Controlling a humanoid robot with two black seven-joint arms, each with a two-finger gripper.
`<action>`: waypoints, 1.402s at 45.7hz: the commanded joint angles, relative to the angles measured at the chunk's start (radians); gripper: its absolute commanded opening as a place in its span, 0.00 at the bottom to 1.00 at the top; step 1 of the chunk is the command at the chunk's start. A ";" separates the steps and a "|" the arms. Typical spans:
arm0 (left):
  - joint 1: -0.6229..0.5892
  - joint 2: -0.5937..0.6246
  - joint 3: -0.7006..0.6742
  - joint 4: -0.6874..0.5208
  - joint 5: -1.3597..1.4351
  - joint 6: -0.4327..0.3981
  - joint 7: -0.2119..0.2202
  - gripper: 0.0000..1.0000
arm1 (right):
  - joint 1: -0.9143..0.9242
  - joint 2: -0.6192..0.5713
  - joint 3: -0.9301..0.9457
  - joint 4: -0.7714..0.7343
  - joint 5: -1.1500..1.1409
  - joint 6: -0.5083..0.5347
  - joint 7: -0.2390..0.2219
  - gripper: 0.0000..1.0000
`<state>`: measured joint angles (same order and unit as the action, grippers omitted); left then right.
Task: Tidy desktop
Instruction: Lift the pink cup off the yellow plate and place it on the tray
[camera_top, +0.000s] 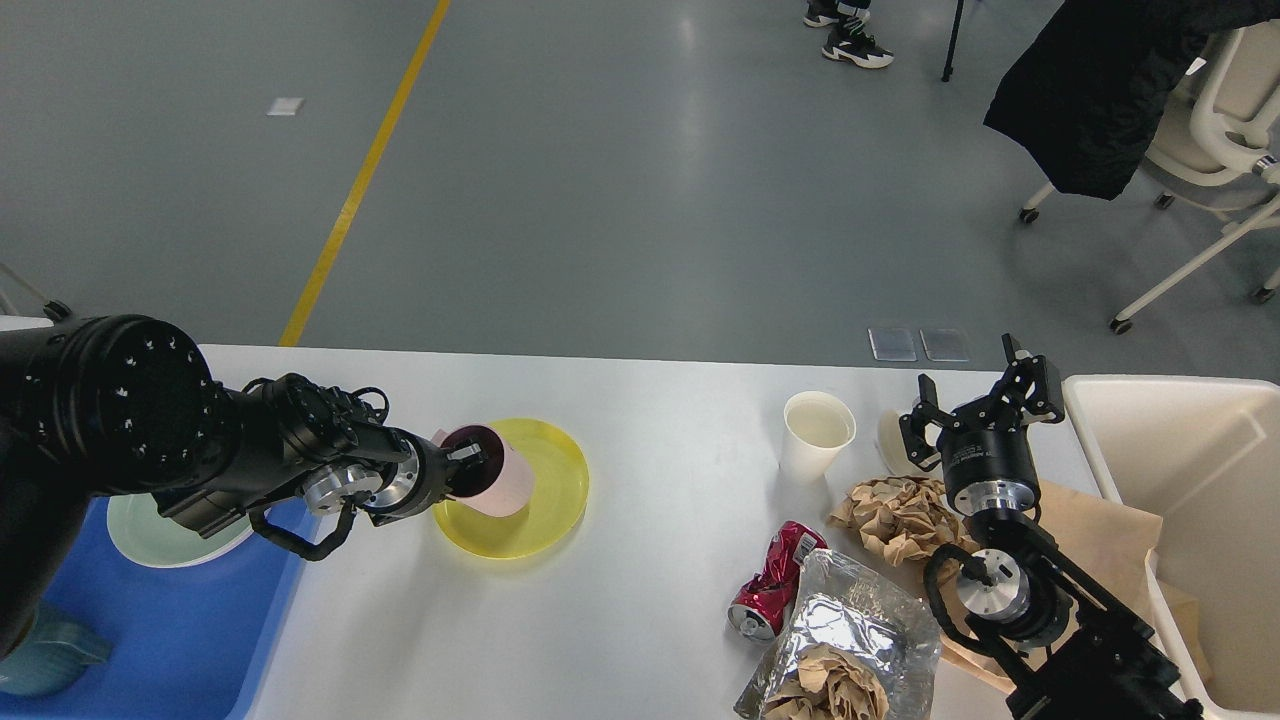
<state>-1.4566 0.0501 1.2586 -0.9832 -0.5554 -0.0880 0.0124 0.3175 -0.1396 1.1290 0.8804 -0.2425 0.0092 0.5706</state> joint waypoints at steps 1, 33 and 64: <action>-0.034 0.005 0.008 -0.025 -0.003 -0.007 0.020 0.00 | 0.000 0.000 0.000 0.000 0.000 0.000 0.000 1.00; -0.872 0.091 0.286 -0.701 0.204 -0.285 0.034 0.00 | 0.003 0.000 0.000 -0.004 0.000 0.000 0.000 1.00; -0.757 0.451 0.358 -0.678 0.480 -0.248 0.084 0.00 | 0.002 0.000 0.000 -0.004 0.000 0.000 0.000 1.00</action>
<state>-2.2867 0.3877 1.6166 -1.6696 -0.1571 -0.4116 0.0986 0.3207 -0.1397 1.1290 0.8761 -0.2423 0.0092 0.5706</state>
